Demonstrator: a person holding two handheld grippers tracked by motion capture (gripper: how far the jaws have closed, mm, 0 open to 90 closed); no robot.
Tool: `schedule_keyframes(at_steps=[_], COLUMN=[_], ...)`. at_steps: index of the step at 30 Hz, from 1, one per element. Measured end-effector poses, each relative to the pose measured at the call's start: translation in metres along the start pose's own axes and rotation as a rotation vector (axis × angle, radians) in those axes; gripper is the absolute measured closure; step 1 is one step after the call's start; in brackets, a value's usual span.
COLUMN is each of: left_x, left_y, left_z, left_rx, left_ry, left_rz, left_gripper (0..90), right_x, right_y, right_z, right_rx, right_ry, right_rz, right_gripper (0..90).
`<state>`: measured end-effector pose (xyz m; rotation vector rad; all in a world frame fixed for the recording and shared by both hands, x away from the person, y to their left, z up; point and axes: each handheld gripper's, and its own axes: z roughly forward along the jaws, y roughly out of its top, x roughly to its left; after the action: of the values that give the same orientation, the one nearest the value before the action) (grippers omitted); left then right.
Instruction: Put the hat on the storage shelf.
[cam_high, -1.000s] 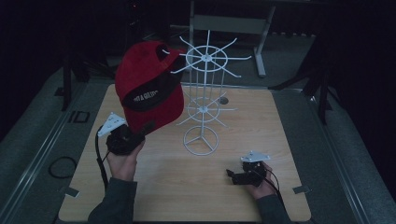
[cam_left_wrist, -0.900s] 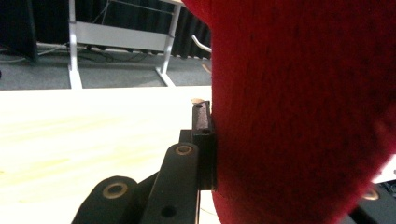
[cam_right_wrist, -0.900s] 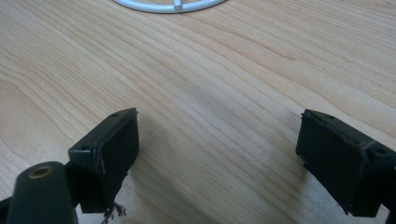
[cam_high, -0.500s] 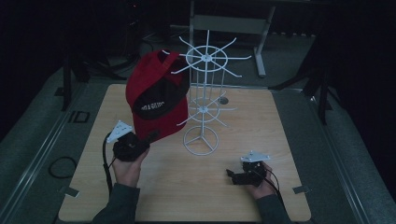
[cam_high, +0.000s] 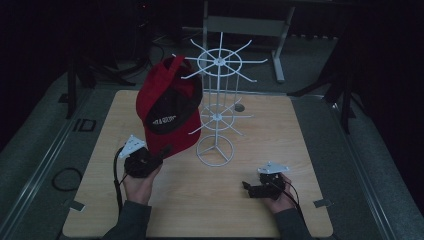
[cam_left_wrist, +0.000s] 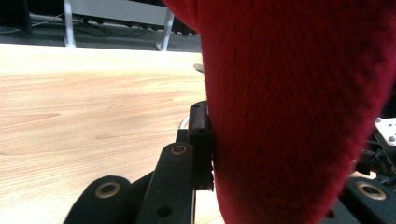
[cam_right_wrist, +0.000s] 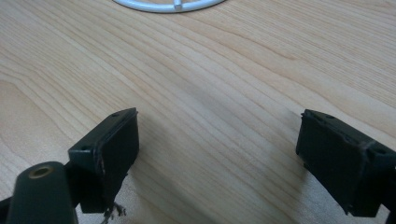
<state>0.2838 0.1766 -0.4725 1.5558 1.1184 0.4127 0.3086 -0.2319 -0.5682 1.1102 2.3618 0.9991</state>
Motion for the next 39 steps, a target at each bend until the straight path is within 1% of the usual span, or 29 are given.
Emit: schedule_keyframes(at_steps=[4,10,11,13,15,21,25,28,30,31,33,37,39], left_x=[-0.002,-0.005,-0.004,-0.003,-0.002,0.004,0.008,0.013,0.015,0.016,0.017,0.018,0.019], left_y=[-0.001,-0.001,-0.001,0.000,0.000,0.002,0.002,0.003,0.003,0.003,0.004,0.004,0.004], left_z=[0.000,-0.001,0.000,-0.001,-0.002,-0.006,-0.010,-0.013,-0.015,-0.015,-0.015,-0.017,-0.017], left_rx=[-0.002,0.007,0.008,0.014,0.013,0.012,0.017,0.015,0.014,0.017,0.023,0.024,0.026], left_ry=[-0.025,-0.016,-0.016,-0.030,-0.032,-0.011,0.026,0.035,0.050,0.062,0.073,0.083,0.095], left_rz=[0.008,0.044,0.044,0.030,0.024,0.011,0.015,0.004,0.002,0.004,0.011,0.017,0.023], left_gripper=[68.8,61.1,59.4,54.7,53.2,49.2,46.2,44.1,42.6,41.7,40.6,39.9,39.8], right_x=[0.000,0.000,0.000,0.000,0.000,0.000,0.000,0.000,0.000,0.000,0.000,0.000,0.000], right_y=[0.000,0.000,0.000,0.000,0.000,0.000,0.000,0.000,0.000,0.000,0.000,0.000,0.000], right_z=[0.000,0.000,0.000,0.000,0.000,0.000,0.000,0.000,0.000,0.000,0.000,0.000,0.000], right_rx=[0.000,-0.001,0.000,-0.001,0.000,0.002,0.002,0.002,0.002,0.002,0.002,0.002,0.002], right_ry=[0.000,0.000,0.000,-0.001,-0.001,-0.001,-0.001,-0.001,-0.001,-0.001,0.000,-0.001,-0.001], right_rz=[-0.001,-0.001,-0.001,-0.001,0.000,0.001,0.001,0.001,0.000,0.000,0.000,0.000,0.000], right_gripper=[13.1,13.1,13.1,13.1,13.1,13.1,13.1,13.1,13.1,13.1,13.1,13.1,13.0])
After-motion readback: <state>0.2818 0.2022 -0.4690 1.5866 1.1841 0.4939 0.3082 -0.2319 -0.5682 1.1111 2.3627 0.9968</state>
